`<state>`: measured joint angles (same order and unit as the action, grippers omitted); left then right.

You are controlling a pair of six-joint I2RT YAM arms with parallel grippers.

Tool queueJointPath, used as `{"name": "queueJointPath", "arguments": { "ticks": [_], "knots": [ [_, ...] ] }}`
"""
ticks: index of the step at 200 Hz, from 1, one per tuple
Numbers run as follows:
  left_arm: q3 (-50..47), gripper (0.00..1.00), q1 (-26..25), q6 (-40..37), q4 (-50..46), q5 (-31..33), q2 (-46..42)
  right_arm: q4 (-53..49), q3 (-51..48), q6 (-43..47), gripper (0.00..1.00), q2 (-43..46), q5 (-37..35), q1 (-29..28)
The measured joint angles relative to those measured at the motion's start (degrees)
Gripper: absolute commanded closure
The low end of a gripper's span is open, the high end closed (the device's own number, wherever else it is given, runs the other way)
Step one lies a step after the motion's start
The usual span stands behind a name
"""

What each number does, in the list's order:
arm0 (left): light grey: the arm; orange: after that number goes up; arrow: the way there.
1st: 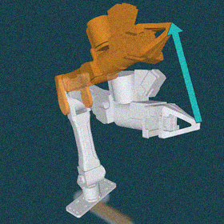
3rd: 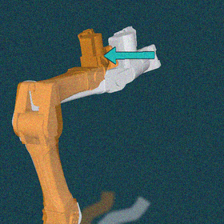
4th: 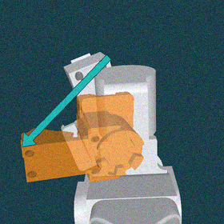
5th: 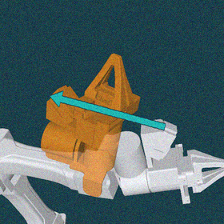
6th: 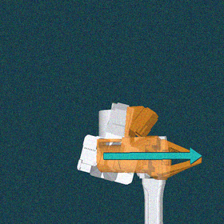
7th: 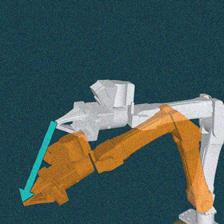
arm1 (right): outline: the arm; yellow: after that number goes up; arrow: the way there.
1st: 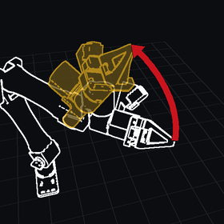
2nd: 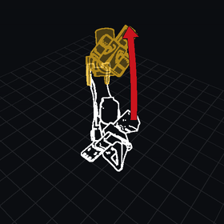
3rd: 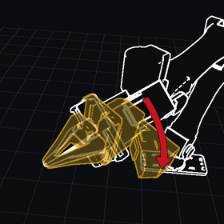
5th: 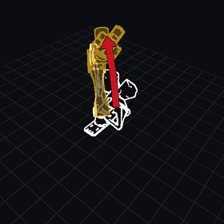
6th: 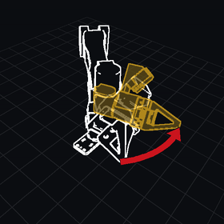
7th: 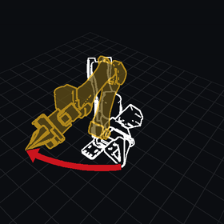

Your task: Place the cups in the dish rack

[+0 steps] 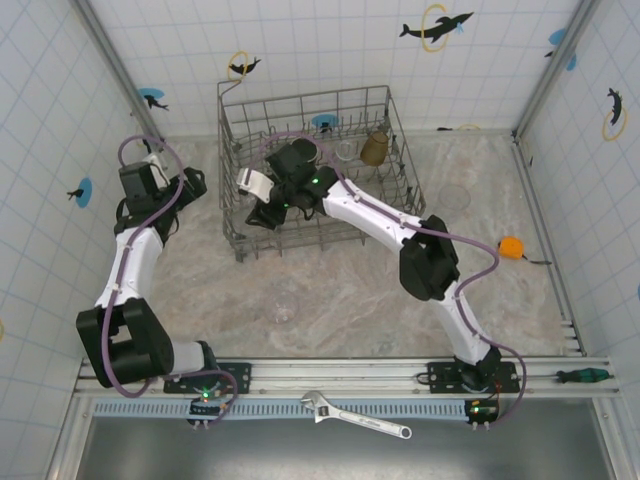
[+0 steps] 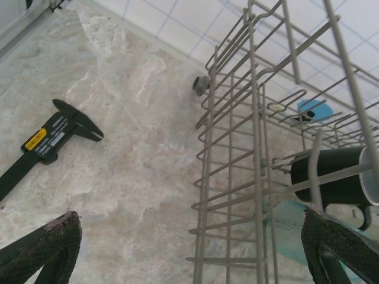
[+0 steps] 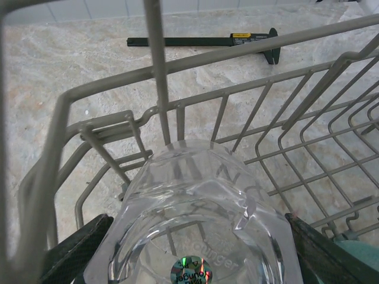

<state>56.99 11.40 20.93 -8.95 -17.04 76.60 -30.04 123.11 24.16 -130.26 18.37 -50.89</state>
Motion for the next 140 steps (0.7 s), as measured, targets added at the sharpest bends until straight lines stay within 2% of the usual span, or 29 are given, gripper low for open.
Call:
{"name": "queueJointPath", "arguments": {
  "ticks": [93, 121, 140],
  "knots": [
    [-0.3, 0.03, 0.0, -0.2, 0.3, -0.3, -0.1, -2.5, 2.2, 2.7, 0.6, -3.9, -0.3, -0.6],
    [-0.3, 0.03, 0.0, -0.2, 0.3, -0.5, -0.1, -3.1, 2.5, 3.8, 0.54, -3.9, -0.9, -0.8],
    [-0.3, 0.03, 0.0, -0.2, 0.3, -0.7, -0.1, -3.3, 2.7, 4.4, 0.42, -3.9, -1.5, -0.9]
  ]
}}
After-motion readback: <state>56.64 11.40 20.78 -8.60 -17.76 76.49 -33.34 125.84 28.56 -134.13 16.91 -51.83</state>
